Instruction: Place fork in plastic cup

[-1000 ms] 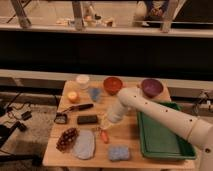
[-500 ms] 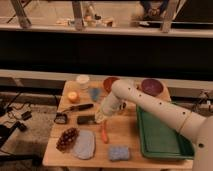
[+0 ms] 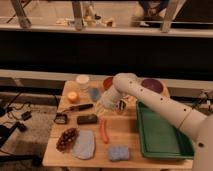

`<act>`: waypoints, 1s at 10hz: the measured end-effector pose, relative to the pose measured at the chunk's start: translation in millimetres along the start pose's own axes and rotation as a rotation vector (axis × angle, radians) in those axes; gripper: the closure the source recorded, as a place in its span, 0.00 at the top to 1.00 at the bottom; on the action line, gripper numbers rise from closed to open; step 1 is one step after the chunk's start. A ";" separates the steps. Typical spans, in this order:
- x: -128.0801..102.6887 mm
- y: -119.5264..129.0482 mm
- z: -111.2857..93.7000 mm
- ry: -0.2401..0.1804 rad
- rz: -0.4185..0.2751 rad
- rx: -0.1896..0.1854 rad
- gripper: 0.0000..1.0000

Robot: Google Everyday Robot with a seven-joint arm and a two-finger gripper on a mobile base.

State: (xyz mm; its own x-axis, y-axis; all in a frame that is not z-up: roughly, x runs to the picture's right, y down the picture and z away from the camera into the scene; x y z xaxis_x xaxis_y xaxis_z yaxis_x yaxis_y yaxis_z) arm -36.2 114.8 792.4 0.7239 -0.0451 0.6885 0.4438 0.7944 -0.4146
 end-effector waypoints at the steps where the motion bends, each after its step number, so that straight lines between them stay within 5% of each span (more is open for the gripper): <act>1: 0.8 -6.7 -0.9 0.003 -0.006 0.006 0.18; 10: 42.6 -57.8 -4.5 0.037 -0.002 0.017 0.18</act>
State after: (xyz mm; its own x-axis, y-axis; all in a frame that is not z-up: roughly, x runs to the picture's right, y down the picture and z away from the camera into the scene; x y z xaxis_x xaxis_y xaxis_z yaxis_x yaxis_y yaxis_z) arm -28.6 64.2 843.0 0.7424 -0.0684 0.6664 0.4360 0.8046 -0.4031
